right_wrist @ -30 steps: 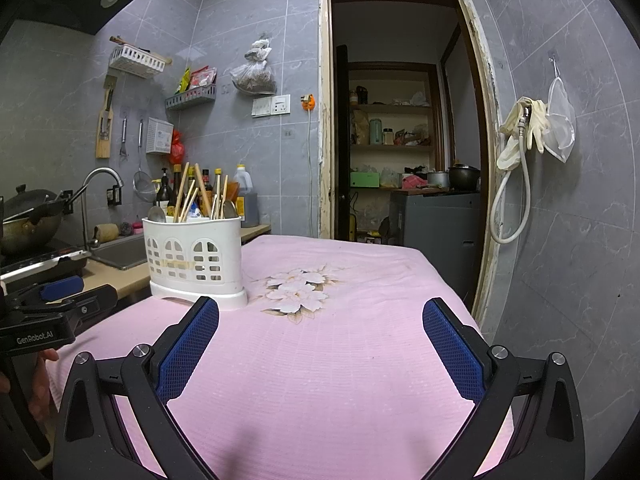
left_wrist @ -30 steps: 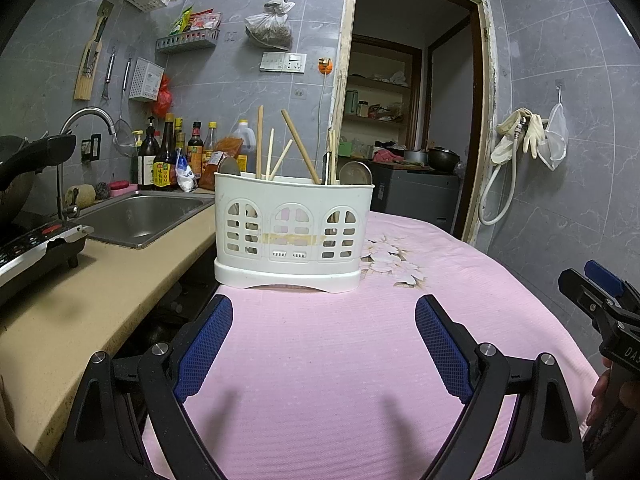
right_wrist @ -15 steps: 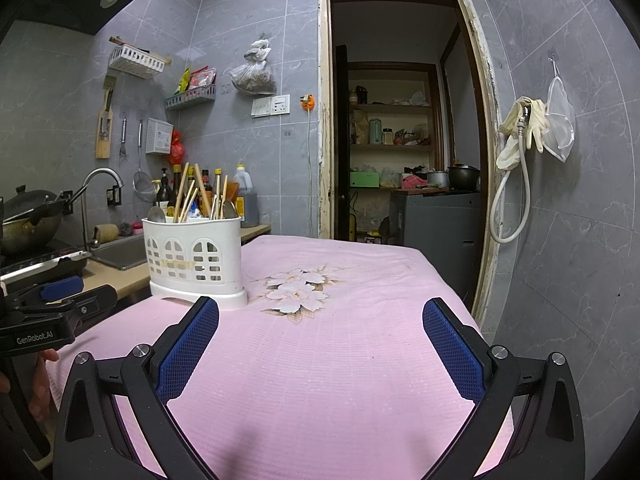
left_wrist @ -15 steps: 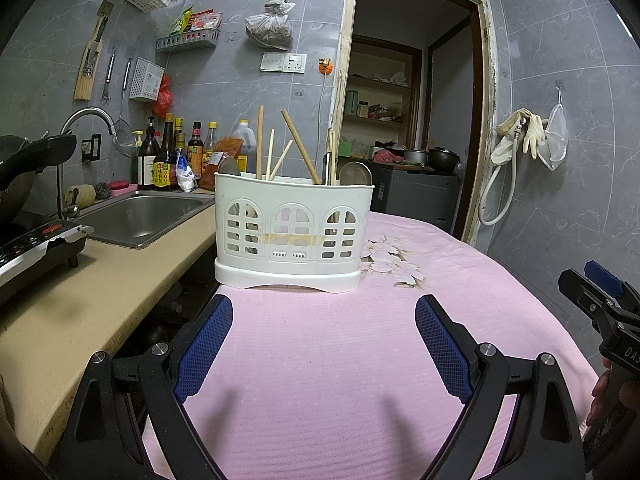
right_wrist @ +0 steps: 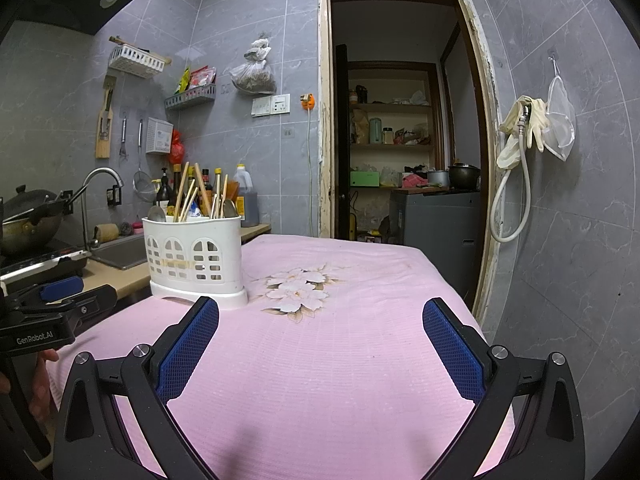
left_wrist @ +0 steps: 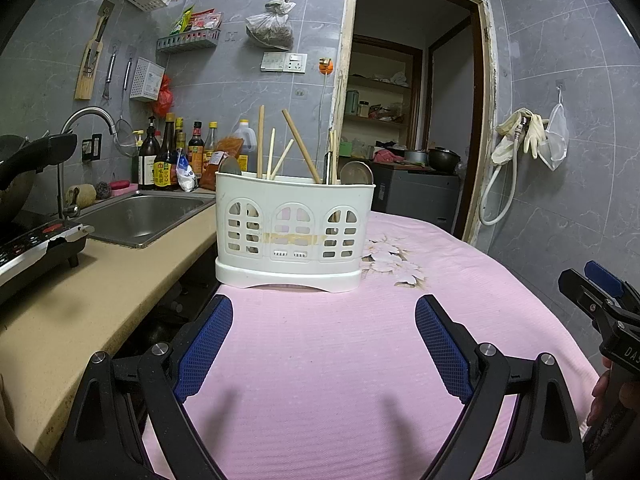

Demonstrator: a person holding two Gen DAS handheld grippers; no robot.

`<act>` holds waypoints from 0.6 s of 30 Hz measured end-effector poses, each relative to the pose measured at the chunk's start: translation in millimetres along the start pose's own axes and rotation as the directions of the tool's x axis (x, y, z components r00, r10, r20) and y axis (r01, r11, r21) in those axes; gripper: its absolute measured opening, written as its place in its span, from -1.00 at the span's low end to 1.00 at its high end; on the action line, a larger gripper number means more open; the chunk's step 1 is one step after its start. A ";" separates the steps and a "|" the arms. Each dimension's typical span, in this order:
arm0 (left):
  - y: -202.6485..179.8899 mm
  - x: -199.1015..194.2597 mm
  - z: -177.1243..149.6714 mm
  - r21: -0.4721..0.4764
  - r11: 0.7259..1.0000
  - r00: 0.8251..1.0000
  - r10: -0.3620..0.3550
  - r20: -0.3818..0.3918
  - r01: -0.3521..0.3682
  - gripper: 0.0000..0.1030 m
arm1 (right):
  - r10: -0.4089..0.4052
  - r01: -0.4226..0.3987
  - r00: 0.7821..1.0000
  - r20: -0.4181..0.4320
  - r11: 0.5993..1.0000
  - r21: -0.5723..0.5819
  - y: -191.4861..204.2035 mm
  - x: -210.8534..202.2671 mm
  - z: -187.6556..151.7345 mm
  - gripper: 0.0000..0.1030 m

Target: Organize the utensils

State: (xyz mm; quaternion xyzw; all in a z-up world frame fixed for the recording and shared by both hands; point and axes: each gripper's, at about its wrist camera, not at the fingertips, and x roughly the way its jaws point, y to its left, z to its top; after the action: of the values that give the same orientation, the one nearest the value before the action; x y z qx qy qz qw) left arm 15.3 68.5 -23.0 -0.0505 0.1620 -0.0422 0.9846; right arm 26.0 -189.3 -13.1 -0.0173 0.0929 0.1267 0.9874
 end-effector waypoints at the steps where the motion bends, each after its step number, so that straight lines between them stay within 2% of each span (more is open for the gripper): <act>1: 0.3 0.0 -0.1 0.000 1.000 1.000 0.000 0.000 0.000 0.74 | 0.000 0.000 1.000 0.000 1.000 0.000 0.3 -0.1 0.0 1.00; 10: -0.4 0.4 -1.0 -0.008 1.000 1.000 0.001 0.013 -0.001 0.74 | 0.002 -0.002 1.000 -0.001 1.000 -0.002 1.2 0.2 0.2 1.00; 13: -1.5 3.7 -0.8 0.005 1.000 1.000 -0.005 -0.011 0.005 0.74 | 0.001 -0.001 1.000 -0.001 1.000 -0.001 1.5 0.2 0.3 1.00; 18: -2.7 -0.3 -2.8 -0.002 1.000 1.000 0.013 0.015 -0.013 0.74 | 0.000 0.000 1.000 -0.005 1.000 -0.002 1.3 1.1 -0.4 1.00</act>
State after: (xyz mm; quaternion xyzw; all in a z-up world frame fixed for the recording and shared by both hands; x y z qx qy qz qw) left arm 13.9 65.6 -25.2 -0.0506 0.1550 -0.0350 0.9860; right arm 26.7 -187.8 -13.7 -0.0185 0.0954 0.1268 0.9872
